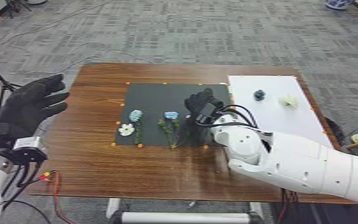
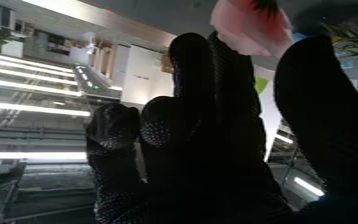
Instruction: Arrange flowers
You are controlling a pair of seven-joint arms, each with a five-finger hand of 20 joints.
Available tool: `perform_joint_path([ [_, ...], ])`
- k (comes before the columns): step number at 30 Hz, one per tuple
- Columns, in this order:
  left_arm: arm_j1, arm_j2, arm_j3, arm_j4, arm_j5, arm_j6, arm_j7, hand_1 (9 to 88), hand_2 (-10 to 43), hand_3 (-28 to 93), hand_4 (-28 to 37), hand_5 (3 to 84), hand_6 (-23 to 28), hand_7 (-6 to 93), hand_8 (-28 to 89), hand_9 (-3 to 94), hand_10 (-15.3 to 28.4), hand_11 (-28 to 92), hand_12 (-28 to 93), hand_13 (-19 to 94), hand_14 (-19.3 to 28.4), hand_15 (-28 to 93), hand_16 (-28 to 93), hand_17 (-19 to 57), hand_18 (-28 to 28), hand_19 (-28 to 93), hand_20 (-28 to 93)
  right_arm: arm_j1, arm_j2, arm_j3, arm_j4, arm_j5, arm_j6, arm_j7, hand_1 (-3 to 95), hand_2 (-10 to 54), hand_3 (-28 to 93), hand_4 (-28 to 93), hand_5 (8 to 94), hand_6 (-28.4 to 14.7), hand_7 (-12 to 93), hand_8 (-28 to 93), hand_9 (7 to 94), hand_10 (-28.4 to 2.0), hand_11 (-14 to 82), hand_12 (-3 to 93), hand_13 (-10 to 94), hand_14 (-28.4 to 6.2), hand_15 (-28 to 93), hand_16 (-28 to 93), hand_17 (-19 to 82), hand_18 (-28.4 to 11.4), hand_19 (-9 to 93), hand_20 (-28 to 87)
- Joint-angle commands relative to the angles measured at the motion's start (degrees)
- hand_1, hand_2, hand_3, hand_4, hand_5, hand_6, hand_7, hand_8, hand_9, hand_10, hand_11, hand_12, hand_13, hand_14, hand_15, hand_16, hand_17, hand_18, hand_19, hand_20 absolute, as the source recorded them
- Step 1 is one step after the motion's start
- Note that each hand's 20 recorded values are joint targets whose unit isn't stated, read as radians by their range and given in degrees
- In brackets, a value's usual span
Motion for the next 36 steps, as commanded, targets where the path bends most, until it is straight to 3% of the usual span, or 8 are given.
perform_joint_path([
  [1, -0.1, -0.11, 0.05, 0.14, -0.17, -0.74, -0.30, 25.3, -1.5, 70, -26.3, 28.2, 2.9, 21.7, -10, 20.1, 10.6, 27, 20, 11, 13.8, 49, -5, -9.9, 19.7, 41, 12, 0.8, -1.0, -0.8, 0.9, -1.8, 2.4, 0.6, 40.9, -9.5, 78, -28, 63.2, 1.7, 44, 0, 67.9, -6.9, 35.5, 45.8, 61, -8.1, 85, 35, 33, -20.4, 89, 58],
  [5, 0.2, -0.13, -0.14, 0.02, -0.20, -0.80, -0.19, 25.3, -1.5, 70, -26.3, 28.1, 3.0, 21.7, -10, 20.1, 10.6, 27, 20, 11, 13.8, 49, -5, -9.9, 19.7, 41, 12, 1.5, -1.0, -2.0, 1.0, -2.1, 4.0, 1.1, 45.6, -9.5, 78, -28, 66.1, 2.7, 47, 0, 70.8, -6.0, 32.4, 53.7, 63, -7.6, 85, 36, 34, -20.3, 90, 58],
  [18, 0.7, -0.36, -0.55, -0.23, -0.19, -0.74, -0.14, 25.2, -1.4, 70, -26.3, 28.2, 2.9, 21.7, -10, 20.1, 10.6, 27, 20, 11, 13.8, 49, -5, -9.9, 19.6, 41, 12, 3.4, -0.2, -4.9, -1.3, -2.4, 11.3, 2.9, 48.2, -9.5, 80, -28, 72.6, 3.3, 48, 1, 74.3, -5.6, 33.8, 56.7, 66, -7.0, 85, 37, 36, -20.4, 92, 58],
  [36, 0.4, -0.22, -0.39, -0.19, -0.17, -0.45, -0.20, 25.2, -1.5, 70, -26.4, 28.2, 2.9, 21.8, -10, 20.0, 10.6, 27, 20, 11, 13.8, 49, -5, -9.8, 19.6, 41, 12, 4.0, -3.5, -5.1, -3.4, -1.8, 9.5, 5.8, 47.5, -9.5, 82, -28, 73.9, 3.0, 47, 1, 74.6, -6.0, 33.3, 57.2, 66, -7.2, 85, 38, 37, -20.6, 92, 58],
])
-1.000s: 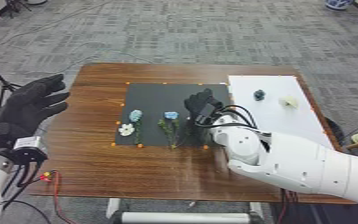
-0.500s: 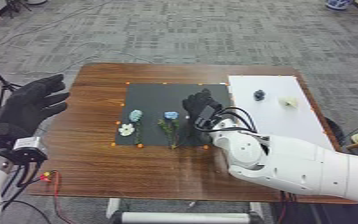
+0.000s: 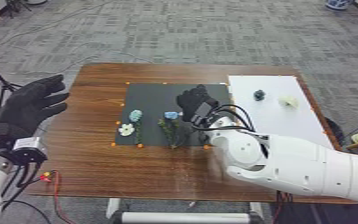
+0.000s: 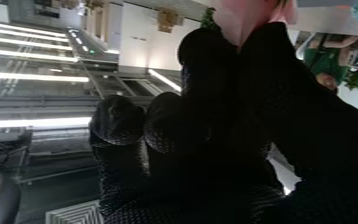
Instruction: Arrange flowers
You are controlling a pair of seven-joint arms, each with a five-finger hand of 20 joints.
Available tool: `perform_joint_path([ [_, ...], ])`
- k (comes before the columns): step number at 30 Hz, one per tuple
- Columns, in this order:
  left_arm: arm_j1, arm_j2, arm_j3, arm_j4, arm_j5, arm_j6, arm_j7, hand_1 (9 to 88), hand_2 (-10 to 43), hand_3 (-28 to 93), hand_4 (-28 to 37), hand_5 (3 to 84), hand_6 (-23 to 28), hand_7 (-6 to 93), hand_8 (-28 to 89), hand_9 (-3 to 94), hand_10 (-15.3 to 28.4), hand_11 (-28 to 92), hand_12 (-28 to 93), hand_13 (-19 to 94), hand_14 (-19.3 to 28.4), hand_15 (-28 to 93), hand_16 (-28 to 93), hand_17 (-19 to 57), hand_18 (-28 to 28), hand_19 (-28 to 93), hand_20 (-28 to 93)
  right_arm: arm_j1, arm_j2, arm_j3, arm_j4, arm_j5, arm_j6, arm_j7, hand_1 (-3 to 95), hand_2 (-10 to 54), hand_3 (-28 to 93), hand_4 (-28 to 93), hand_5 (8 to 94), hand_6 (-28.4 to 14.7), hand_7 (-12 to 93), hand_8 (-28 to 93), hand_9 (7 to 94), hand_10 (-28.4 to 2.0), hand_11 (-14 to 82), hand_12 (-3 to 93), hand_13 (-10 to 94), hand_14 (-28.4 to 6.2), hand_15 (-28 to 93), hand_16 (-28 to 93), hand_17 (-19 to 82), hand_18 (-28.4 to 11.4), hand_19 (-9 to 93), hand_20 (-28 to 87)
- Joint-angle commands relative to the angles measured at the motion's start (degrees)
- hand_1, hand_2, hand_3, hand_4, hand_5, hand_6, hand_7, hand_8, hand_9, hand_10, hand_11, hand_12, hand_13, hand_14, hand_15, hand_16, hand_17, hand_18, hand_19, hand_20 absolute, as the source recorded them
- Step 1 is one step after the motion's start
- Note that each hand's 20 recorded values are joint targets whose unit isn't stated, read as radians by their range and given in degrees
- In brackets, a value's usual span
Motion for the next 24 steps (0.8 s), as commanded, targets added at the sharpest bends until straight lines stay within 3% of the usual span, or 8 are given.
perform_joint_path([
  [1, 0.3, -0.29, -0.27, -0.29, -0.18, -0.16, -0.16, 25.2, -1.5, 70, -26.4, 28.2, 2.9, 21.8, -10, 20.0, 10.7, 27, 20, 11, 13.8, 49, -5, -9.8, 19.6, 41, 12, 1.2, -3.7, -0.5, 0.2, -0.5, -1.0, 2.8, 47.6, -9.5, 82, -28, 74.0, 3.0, 46, 1, 74.7, -6.0, 33.3, 57.2, 66, -7.2, 85, 38, 37, -20.7, 92, 58],
  [24, -0.1, -0.12, -0.42, -0.43, -0.14, -0.50, 0.05, 25.2, -1.5, 70, -26.4, 28.1, 2.9, 21.7, -10, 20.1, 10.5, 27, 20, 11, 13.8, 49, -5, -9.9, 19.7, 41, 12, -0.4, -3.7, 0.7, 1.8, -0.1, -6.1, 1.8, 47.1, -9.5, 81, -28, 74.2, 3.1, 44, 1, 74.5, -5.9, 31.9, 57.2, 66, -7.4, 85, 39, 37, -21.0, 93, 58],
])
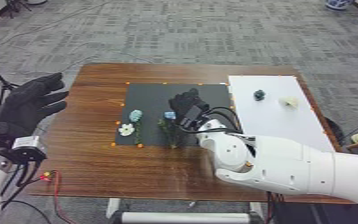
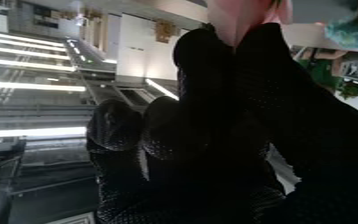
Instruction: Arrange flowers
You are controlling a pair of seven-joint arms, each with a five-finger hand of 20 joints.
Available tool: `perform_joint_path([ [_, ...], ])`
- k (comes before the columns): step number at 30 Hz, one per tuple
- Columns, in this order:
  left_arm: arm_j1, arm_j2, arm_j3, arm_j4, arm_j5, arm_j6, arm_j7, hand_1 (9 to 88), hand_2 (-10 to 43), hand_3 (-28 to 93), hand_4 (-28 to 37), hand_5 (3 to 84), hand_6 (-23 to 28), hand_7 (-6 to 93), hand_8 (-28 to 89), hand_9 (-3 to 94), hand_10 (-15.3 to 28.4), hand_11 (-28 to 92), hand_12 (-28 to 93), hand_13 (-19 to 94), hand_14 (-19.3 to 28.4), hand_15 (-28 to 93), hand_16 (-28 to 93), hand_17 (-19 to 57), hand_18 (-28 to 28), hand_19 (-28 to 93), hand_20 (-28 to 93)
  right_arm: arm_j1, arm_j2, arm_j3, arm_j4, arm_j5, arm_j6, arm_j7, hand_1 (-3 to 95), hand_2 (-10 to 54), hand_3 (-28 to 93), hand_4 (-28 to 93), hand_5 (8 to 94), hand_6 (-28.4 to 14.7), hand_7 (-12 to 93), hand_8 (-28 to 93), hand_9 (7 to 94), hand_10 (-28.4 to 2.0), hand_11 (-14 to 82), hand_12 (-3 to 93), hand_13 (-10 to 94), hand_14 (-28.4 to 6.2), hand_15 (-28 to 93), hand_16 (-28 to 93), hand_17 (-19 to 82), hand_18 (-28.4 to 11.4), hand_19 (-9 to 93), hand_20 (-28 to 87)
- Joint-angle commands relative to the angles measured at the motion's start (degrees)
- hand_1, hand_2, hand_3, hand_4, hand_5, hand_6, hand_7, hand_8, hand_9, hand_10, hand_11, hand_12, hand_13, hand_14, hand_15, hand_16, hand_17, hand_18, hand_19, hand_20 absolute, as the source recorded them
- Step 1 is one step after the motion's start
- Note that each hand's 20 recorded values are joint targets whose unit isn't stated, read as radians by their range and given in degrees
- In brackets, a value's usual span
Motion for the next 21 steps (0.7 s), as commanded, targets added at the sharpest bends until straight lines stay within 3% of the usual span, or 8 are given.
perform_joint_path([
  [1, 0.2, -0.16, -0.33, -0.36, -0.13, -0.42, -0.07, 25.2, -1.5, 70, -26.4, 28.1, 3.0, 21.6, -10, 20.1, 10.6, 27, 20, 11, 13.9, 49, -5, -9.9, 19.7, 41, 12, -1.0, 0.9, 2.9, -0.5, -0.4, -3.4, -1.6, 46.4, -9.5, 80, -28, 73.5, 3.3, 43, 0, 74.1, -5.8, 31.5, 56.9, 65, -7.4, 85, 39, 36, -21.0, 93, 58],
  [5, 0.3, -0.24, -0.35, -0.40, -0.13, -0.42, -0.11, 25.2, -1.5, 70, -26.3, 28.1, 3.0, 21.6, -10, 20.1, 10.6, 27, 20, 11, 13.8, 49, -5, -9.9, 19.6, 41, 12, -1.8, 1.2, 4.2, -1.0, 0.3, -4.4, -2.0, 44.0, -9.5, 77, -28, 71.5, 3.0, 42, 0, 72.7, -6.2, 30.3, 56.0, 64, -7.8, 85, 39, 35, -21.1, 93, 58],
  [12, 0.2, -0.27, -0.35, -0.39, -0.11, -0.37, -0.21, 25.2, -1.4, 70, -26.4, 28.2, 3.0, 21.6, -10, 20.1, 10.6, 27, 20, 11, 13.7, 49, -5, -9.9, 19.6, 41, 12, -2.5, 1.2, 5.4, -1.0, 0.5, -6.0, -2.7, 39.3, -9.5, 77, -28, 70.6, 2.2, 41, 1, 68.8, -7.9, 40.6, 46.2, 64, -8.2, 85, 39, 35, -21.2, 92, 59],
  [21, 0.1, -0.27, -0.24, -0.29, -0.12, -0.23, -0.17, 25.2, -1.4, 70, -26.3, 28.2, 3.0, 21.6, -10, 20.1, 10.6, 27, 20, 11, 13.8, 49, -5, -9.9, 19.6, 41, 12, -3.2, 1.4, 6.9, -1.6, 0.7, -5.9, -3.6, 37.4, -9.5, 77, -28, 70.1, 2.1, 39, 2, 67.8, -8.7, 43.0, 43.3, 64, -8.3, 85, 39, 34, -21.3, 92, 59],
])
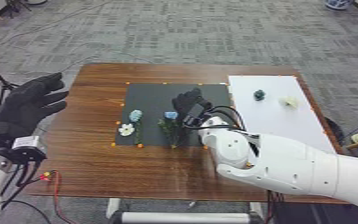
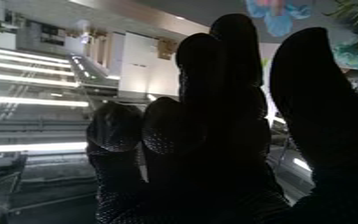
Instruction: Arrange flowers
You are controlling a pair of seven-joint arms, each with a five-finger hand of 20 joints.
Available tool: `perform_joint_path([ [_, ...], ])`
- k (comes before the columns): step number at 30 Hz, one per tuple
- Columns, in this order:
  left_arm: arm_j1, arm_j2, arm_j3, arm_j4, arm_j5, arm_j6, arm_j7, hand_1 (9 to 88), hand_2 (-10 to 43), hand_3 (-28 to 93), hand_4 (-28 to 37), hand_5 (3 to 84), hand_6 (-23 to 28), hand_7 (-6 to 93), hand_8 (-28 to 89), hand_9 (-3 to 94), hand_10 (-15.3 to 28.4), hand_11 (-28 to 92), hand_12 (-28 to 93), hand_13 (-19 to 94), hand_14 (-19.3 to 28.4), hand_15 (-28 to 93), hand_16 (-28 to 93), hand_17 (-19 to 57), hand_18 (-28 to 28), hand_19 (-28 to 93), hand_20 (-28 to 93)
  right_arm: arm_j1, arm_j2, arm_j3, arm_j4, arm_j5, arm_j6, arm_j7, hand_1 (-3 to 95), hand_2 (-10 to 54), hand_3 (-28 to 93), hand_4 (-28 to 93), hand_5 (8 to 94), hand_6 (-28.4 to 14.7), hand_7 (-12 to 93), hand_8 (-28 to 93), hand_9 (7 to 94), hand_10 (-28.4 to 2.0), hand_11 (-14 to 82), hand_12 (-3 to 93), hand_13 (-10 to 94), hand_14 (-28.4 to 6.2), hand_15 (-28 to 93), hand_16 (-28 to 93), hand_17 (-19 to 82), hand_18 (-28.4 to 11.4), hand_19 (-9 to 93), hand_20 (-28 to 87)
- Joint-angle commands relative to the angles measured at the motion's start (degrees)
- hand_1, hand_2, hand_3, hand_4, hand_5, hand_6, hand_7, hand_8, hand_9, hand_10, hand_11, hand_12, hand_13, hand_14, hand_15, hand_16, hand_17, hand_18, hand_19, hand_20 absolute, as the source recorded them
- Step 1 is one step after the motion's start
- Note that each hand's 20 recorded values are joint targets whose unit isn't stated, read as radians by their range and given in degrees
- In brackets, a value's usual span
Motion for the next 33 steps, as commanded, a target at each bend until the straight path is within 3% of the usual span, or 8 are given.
perform_joint_path([
  [1, 0.0, -0.23, -0.12, -0.22, -0.14, -0.24, -0.24, 25.2, -1.4, 70, -26.3, 28.2, 3.0, 21.6, -10, 20.1, 10.6, 27, 20, 11, 13.8, 49, -5, -9.8, 19.6, 41, 12, -0.6, 0.5, 1.9, -1.3, -0.5, -0.3, -1.0, 37.2, -9.5, 77, -28, 70.1, 2.1, 39, 2, 67.8, -8.8, 43.2, 43.0, 63, -8.3, 85, 39, 34, -21.3, 92, 59],
  [7, 0.4, -0.52, -0.22, -0.44, -0.09, -0.13, 0.00, 25.3, -1.4, 70, -26.3, 28.2, 3.0, 21.7, -10, 20.1, 10.6, 27, 20, 11, 13.8, 49, -5, -9.8, 19.7, 41, 12, -2.0, 3.3, 6.8, -4.0, -1.0, 2.3, 0.7, 33.0, -9.5, 81, -28, 68.2, 2.0, 35, 0, 65.5, -10.0, 45.7, 35.3, 63, -8.9, 85, 39, 34, -21.5, 92, 59],
  [11, 0.5, -0.63, -0.30, -0.49, -0.04, -0.11, 0.12, 25.3, -1.4, 70, -26.3, 28.2, 3.0, 21.7, -10, 20.1, 10.6, 27, 20, 11, 13.8, 49, -5, -9.8, 19.6, 41, 12, -2.8, 8.5, 11.2, -6.7, 0.3, 5.2, 2.4, 30.4, -9.5, 85, -28, 60.5, 0.5, 33, -14, 58.7, -11.8, 40.5, 30.6, 61, -9.7, 85, 38, 33, -21.6, 91, 59],
  [14, 1.0, -0.82, -0.54, -0.63, -0.03, -0.02, 0.28, 25.2, -1.4, 70, -26.3, 28.2, 3.0, 21.7, -10, 20.1, 10.6, 27, 20, 11, 13.8, 49, -5, -9.8, 19.6, 41, 12, -4.8, 12.1, 15.6, -6.6, 0.2, 4.8, 3.2, 29.7, -9.5, 86, -28, 55.4, -0.9, 33, -15, 54.4, -12.7, 39.6, 30.2, 58, -10.7, 84, 37, 32, -21.6, 90, 58],
  [18, 1.2, -1.07, -0.25, -0.74, -0.04, 0.03, 0.61, 25.2, -1.4, 70, -26.3, 28.2, 3.0, 21.7, -10, 20.1, 10.6, 27, 20, 11, 13.8, 49, -5, -9.9, 19.7, 41, 12, -7.3, 16.1, 20.1, -5.5, 2.1, -3.8, 4.1, 28.8, -9.5, 88, -28, 44.7, -4.7, 29, -13, 42.9, -14.8, 32.4, 26.9, 49, -13.0, 80, 30, 29, -21.8, 88, 58],
  [22, 1.7, -1.07, -0.50, -0.83, -0.04, -0.18, 0.70, 25.2, -1.4, 70, -26.3, 28.2, 2.9, 21.7, -10, 20.2, 10.7, 27, 20, 11, 13.8, 49, -5, -9.9, 19.7, 41, 12, -6.5, 19.0, 17.3, -2.2, 2.6, -4.9, 4.9, 28.1, -9.5, 88, -28, 34.1, -8.0, 21, -10, 33.4, -16.8, 23.1, 23.6, 39, -14.7, 77, 25, 25, -22.0, 84, 56],
  [27, 1.9, -1.11, -0.75, -0.81, -0.07, -0.37, 0.67, 25.1, -1.5, 70, -26.3, 28.2, 2.9, 21.7, -10, 20.1, 10.6, 27, 20, 11, 13.9, 49, -5, -9.8, 19.6, 41, 12, -12.0, 20.6, 24.3, 0.2, 6.3, -10.7, 5.0, 25.7, -9.5, 87, -28, 30.1, -9.1, 16, -8, 32.2, -18.5, 14.1, 20.6, 39, -14.4, 76, 23, 23, -22.3, 82, 55],
  [33, 1.9, -1.03, -0.99, -0.76, 0.00, -0.75, 0.55, 25.2, -1.5, 70, -26.3, 28.1, 2.9, 21.7, -10, 20.1, 10.6, 27, 20, 11, 13.9, 49, -5, -9.8, 19.6, 41, 12, -13.1, 21.1, 26.2, 3.0, 8.6, -12.9, 8.3, 23.1, -9.5, 86, -28, 28.5, -10.2, 12, -6, 32.4, -20.7, 8.6, 18.6, 40, -14.8, 76, 23, 23, -23.1, 82, 56],
])
